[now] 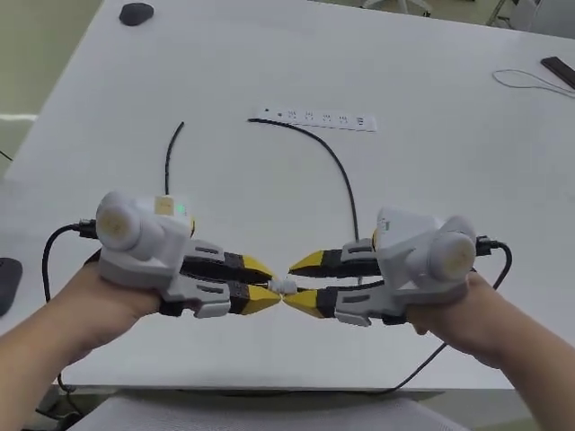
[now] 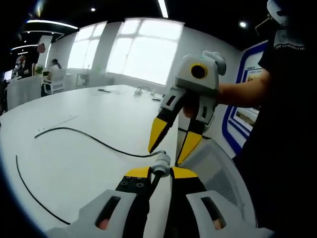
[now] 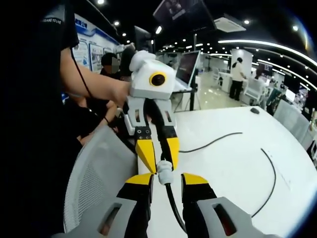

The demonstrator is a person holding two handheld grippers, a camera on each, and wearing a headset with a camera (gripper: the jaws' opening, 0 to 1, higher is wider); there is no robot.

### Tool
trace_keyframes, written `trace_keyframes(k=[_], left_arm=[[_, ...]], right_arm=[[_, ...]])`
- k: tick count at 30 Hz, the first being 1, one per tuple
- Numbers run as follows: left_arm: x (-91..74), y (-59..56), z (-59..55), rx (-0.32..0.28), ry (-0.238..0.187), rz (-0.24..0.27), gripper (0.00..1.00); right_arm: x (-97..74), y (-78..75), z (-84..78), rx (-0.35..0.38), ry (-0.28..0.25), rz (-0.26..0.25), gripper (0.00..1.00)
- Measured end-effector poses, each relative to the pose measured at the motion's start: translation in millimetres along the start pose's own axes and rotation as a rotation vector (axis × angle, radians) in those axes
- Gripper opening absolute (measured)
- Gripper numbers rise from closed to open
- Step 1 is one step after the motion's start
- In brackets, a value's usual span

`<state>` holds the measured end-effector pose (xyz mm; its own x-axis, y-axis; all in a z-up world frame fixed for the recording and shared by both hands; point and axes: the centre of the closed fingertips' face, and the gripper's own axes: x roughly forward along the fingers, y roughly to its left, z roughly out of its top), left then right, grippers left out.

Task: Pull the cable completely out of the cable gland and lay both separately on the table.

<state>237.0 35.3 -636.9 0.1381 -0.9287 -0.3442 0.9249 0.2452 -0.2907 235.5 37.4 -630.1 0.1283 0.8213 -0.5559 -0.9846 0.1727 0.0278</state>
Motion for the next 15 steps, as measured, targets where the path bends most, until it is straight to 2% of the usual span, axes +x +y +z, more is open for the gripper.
trace_keyframes(k=[3, 5, 7, 9, 12, 13, 15], left_arm=[[0.2, 3.5, -0.7, 0.005, 0.002, 0.008, 0.15], [0.7, 6.6, -0.5, 0.004, 0.000, 0.013, 0.15], [1.5, 8.1, 1.0, 0.002, -0.006, 0.013, 0.15], [2.1, 10.4, 3.1, 0.004, -0.013, 0.020, 0.15], [2.7, 14.2, 5.4, 0.005, -0.019, 0.032, 0.15], [2.9, 14.9, 5.8, 0.005, -0.019, 0.035, 0.15], [3.5, 16.0, 6.3, 0.000, -0.019, 0.037, 0.15]], right_arm=[[-8.0, -10.4, -1.7, 0.011, 0.034, -0.083, 0.22], [-13.9, -19.0, -4.3, -0.027, 0.065, -0.150, 0.20], [-17.6, -24.9, -11.3, -0.017, 0.112, -0.209, 0.17], [-15.0, -24.6, -12.5, -0.025, 0.111, -0.223, 0.16], [-13.0, -29.6, -21.6, -0.046, 0.160, -0.273, 0.20], [-10.9, -26.9, -22.4, -0.048, 0.162, -0.263, 0.20], [-9.5, -25.8, -25.1, -0.071, 0.179, -0.276, 0.15]])
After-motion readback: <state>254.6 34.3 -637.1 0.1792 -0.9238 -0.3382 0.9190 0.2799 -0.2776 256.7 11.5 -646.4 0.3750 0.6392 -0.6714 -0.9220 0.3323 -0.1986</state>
